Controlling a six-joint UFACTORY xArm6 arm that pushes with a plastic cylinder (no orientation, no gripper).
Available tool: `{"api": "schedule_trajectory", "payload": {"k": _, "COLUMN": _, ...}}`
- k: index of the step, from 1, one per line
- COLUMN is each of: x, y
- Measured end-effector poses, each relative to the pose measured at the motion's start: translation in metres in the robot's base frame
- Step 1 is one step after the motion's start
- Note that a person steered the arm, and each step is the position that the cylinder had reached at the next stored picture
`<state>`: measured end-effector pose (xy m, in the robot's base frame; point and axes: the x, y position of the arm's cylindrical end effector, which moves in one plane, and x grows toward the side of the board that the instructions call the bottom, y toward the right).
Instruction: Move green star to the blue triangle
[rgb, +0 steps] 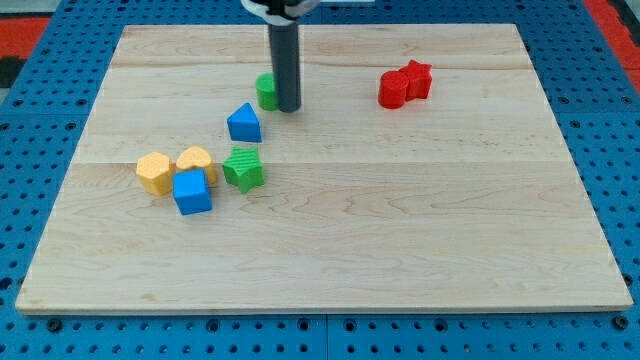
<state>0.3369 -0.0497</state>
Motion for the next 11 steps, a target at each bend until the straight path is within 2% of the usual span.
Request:
{"api": "schedule_trajectory", "payload": {"k": 2, "x": -0.053, "y": -0.039}}
{"api": "schedule_trajectory", "payload": {"k": 3, "x": -0.068, "y": -0.08}}
{"api": "schedule_trajectory", "payload": {"k": 4, "x": -0.061, "y": -0.09}}
{"api": "schedule_trajectory", "payload": {"k": 6, "x": 0.028, "y": 0.033}}
{"api": "schedule_trajectory", "payload": {"k": 7, "x": 0.077, "y": 0.037}}
{"api": "schedule_trajectory", "payload": {"k": 9, "x": 0.145, "y": 0.012}}
{"api": "schedule_trajectory", "payload": {"k": 10, "x": 0.148, "y": -0.04}}
{"api": "schedule_trajectory", "payload": {"k": 11, "x": 0.131, "y": -0.049}}
